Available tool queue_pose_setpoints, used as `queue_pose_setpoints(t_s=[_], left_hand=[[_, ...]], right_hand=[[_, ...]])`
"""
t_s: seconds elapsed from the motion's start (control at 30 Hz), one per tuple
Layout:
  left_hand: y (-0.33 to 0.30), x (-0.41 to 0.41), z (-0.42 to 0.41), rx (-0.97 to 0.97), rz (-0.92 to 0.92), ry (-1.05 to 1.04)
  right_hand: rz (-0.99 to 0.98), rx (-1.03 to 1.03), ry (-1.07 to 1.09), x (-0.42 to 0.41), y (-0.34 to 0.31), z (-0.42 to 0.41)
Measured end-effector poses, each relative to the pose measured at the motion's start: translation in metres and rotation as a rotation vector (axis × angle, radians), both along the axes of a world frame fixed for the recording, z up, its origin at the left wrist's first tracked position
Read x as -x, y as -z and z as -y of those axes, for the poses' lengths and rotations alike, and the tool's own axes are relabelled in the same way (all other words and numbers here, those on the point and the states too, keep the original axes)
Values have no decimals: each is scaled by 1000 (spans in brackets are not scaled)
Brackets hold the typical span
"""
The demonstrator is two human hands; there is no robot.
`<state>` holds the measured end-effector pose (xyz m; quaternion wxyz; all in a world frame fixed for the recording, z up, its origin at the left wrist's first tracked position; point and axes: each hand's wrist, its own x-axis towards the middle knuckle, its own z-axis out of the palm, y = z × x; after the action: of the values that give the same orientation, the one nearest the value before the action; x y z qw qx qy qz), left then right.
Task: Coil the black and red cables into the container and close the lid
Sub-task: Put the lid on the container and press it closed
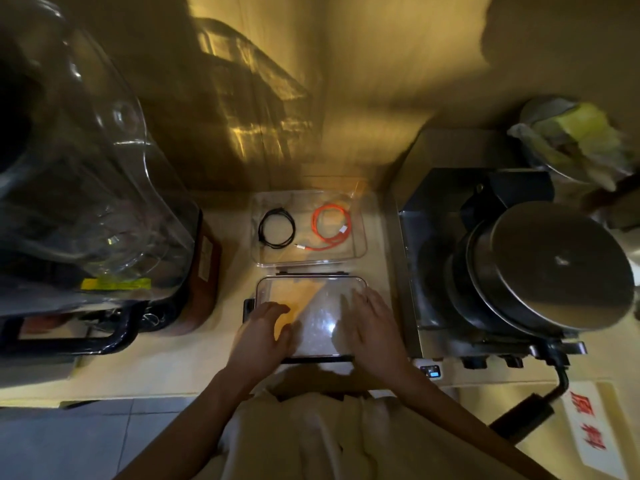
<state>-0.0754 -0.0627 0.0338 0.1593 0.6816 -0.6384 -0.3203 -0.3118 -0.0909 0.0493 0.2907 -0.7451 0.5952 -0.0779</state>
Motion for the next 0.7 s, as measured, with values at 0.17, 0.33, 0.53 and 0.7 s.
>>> queue_pose_setpoints(t_s=[0.17, 0.33, 0.53, 0.7], left_hand=[[13, -9, -18, -143, 11, -162], [24, -20, -30, -201, -50, -297], [33, -28, -31, -292, -84, -283], [35, -32, -27, -313, -111, -277]], right_hand=[[53, -201, 153, 4, 15, -23], [130, -296, 294, 5, 22, -28], [166, -366, 342, 5, 25, -21], [216, -400, 359, 3, 27, -20]])
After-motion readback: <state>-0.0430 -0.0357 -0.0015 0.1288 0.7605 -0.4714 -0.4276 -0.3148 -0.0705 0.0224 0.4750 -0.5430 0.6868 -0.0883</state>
